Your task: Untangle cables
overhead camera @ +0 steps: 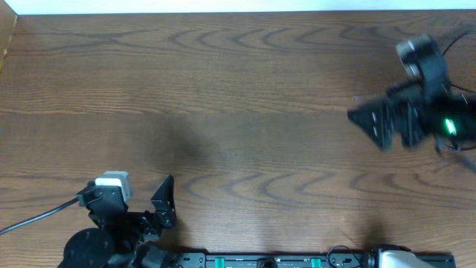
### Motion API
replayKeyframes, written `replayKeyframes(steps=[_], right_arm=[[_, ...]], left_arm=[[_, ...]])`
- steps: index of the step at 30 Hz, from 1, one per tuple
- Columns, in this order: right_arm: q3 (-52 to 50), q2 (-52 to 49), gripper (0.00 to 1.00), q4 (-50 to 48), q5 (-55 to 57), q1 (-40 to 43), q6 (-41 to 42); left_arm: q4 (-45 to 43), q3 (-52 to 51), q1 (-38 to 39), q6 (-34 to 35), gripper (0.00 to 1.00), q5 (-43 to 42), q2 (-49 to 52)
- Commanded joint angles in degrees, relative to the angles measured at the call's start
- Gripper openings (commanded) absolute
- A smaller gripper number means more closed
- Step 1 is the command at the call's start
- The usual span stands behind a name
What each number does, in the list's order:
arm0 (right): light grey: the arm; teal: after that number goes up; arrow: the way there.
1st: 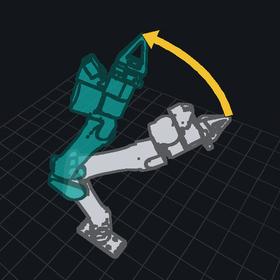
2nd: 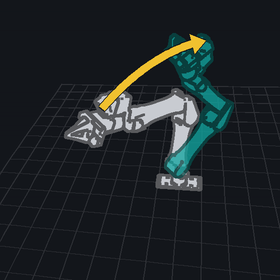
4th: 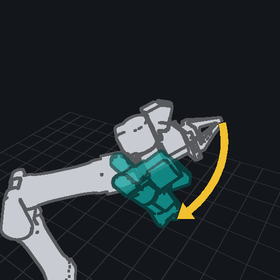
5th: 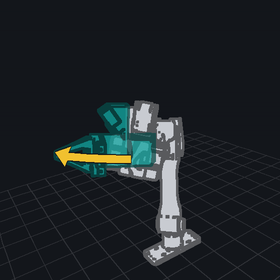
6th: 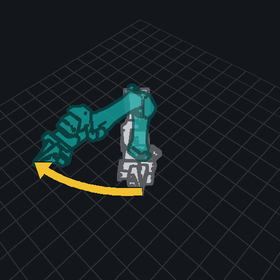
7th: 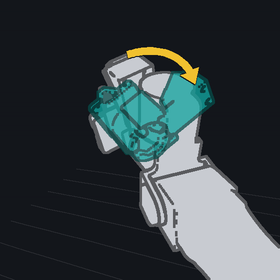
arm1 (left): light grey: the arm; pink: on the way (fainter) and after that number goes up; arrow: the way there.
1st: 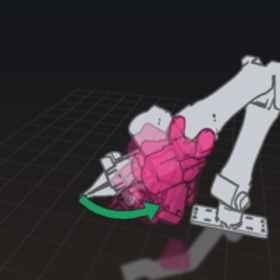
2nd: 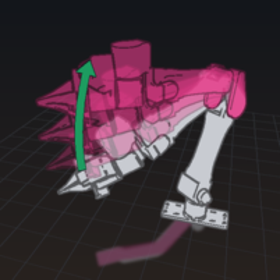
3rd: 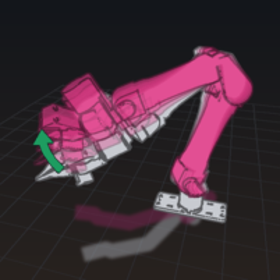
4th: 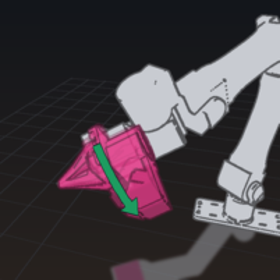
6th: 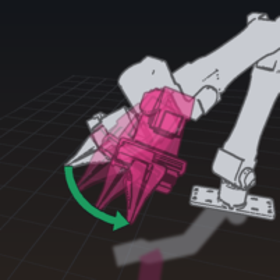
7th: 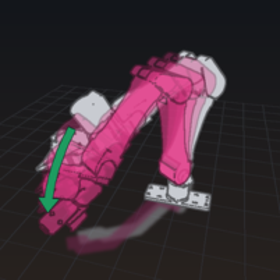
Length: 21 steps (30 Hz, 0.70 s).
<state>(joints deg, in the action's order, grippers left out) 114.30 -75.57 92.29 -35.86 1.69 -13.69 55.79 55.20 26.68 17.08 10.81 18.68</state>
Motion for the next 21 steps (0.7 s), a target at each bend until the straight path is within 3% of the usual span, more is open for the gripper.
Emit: replayKeyframes(steps=[1,9,21], right_arm=[[0.11,6.4,0.98,2.21,4.83,-0.5,2.12],[-3.04,23.06,0.99,4.98,13.29,-0.5,5.92],[-17.14,47.93,0.99,4.98,20.44,-0.5,10.49]], left_arm=[[0.72,0.96,-0.26,1.31,0.95,1.9,-1.09],[0.98,0.96,-0.26,1.27,0.95,1.9,-1.16],[2.25,0.96,-0.26,1.18,0.95,1.92,-1.16]])
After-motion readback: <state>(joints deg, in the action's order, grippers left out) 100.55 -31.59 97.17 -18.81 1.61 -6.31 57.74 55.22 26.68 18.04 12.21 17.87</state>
